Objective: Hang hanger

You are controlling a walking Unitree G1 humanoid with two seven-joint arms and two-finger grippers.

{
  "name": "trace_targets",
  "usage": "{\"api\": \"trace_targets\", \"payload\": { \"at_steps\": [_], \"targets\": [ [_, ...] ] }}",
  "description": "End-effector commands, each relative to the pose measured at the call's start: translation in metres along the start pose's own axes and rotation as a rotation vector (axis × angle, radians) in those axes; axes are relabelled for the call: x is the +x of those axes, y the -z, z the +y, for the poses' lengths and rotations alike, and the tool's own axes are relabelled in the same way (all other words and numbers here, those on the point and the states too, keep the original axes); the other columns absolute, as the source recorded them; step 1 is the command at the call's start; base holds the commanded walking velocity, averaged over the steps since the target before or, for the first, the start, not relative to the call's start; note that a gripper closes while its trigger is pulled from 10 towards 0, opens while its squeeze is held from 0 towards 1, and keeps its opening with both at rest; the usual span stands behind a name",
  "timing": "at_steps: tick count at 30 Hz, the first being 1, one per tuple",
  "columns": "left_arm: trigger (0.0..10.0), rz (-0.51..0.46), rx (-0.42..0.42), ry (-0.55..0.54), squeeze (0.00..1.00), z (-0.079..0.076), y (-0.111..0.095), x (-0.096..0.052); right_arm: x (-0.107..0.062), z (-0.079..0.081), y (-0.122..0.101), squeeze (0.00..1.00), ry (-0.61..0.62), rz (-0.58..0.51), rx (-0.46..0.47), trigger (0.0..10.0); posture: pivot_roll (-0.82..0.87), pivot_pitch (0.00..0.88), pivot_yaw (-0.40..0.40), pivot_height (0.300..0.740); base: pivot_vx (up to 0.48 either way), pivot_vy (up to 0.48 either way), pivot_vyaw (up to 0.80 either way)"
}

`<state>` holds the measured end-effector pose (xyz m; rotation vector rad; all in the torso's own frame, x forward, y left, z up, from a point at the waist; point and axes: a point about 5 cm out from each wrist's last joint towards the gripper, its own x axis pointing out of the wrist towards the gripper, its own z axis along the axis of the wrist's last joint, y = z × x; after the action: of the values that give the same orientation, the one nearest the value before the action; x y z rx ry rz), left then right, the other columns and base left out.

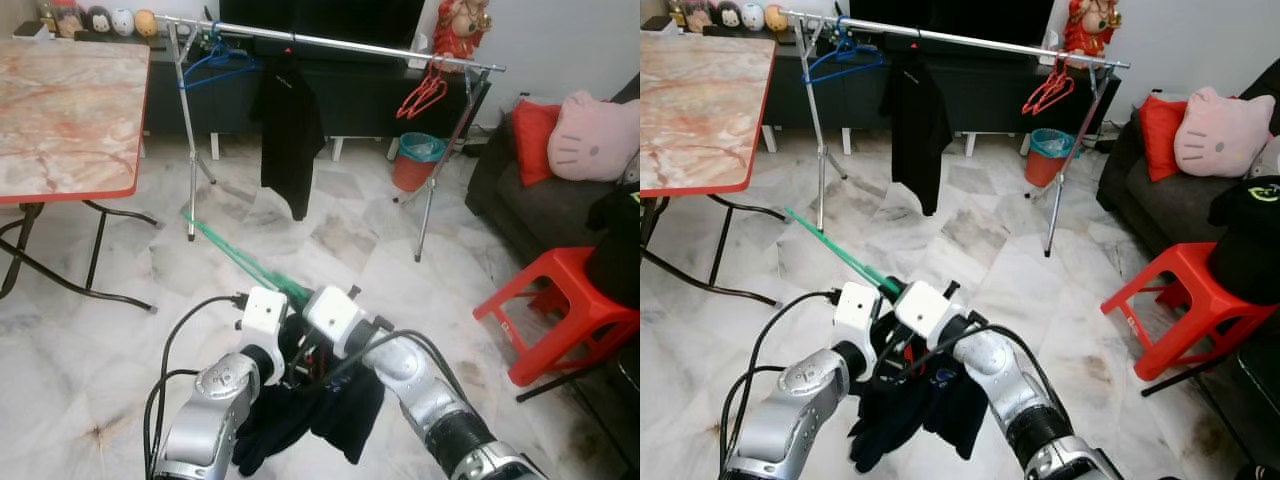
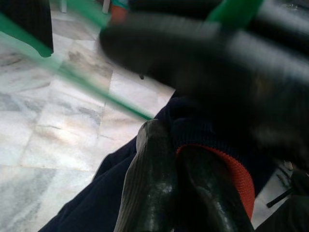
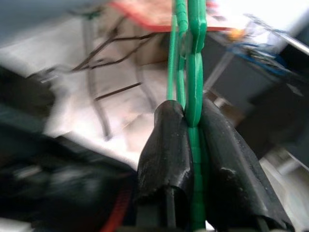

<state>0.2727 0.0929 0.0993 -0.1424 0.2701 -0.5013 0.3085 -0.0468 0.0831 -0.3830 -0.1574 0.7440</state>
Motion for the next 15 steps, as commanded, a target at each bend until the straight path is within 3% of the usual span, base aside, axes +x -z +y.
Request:
{"api": "trace_targets", "payload": {
  "at_steps": [1,2,5,10,11,12,15],
  "targets": [
    [10.0,-0.034,-0.025,0.032,0.0,-0.006,-0.008,0.001,0.001,-0.016,-0.006,0.0,0.099,-0.042,0.029,10.0,0.21,0.0,-0.134,0.74,0.0,0.0,0.0],
    [10.0,-0.042,-0.039,0.042,0.0,-0.006,-0.01,0.0,0.002,-0.022,-0.006,0.0,0.182,-0.051,0.172,10.0,0.21,0.0,-0.131,0.74,0.0,0.0,0.0],
    [10.0,-0.051,-0.042,0.043,0.0,-0.006,-0.013,0.0,0.002,-0.027,-0.003,0.0,0.257,-0.062,0.328,10.0,0.21,0.0,-0.129,0.74,0.0,0.0,0.0],
    [10.0,-0.063,-0.032,0.04,0.0,-0.005,-0.016,0.0,0.001,-0.029,-0.001,0.0,0.306,-0.08,0.44,10.0,0.21,0.0,-0.126,0.74,0.0,0.0,0.0],
    [10.0,-0.079,-0.023,0.035,0.0,-0.005,-0.018,0.0,0.0,-0.028,0.003,0.0,0.315,-0.077,0.544,10.0,0.21,0.0,-0.125,0.74,0.0,0.0,0.0],
    [10.0,-0.079,-0.023,0.035,0.0,-0.005,-0.018,0.0,0.0,-0.028,0.003,0.0,0.315,-0.077,0.544,10.0,0.21,0.0,-0.125,0.74,0.0,0.0,0.0],
    [10.0,-0.111,-0.003,0.026,0.0,-0.004,-0.023,0.0,0.001,-0.021,0.008,0.0,0.242,-0.085,0.812,10.0,0.21,0.0,-0.124,0.74,0.0,0.0,0.0]
  ]
}}
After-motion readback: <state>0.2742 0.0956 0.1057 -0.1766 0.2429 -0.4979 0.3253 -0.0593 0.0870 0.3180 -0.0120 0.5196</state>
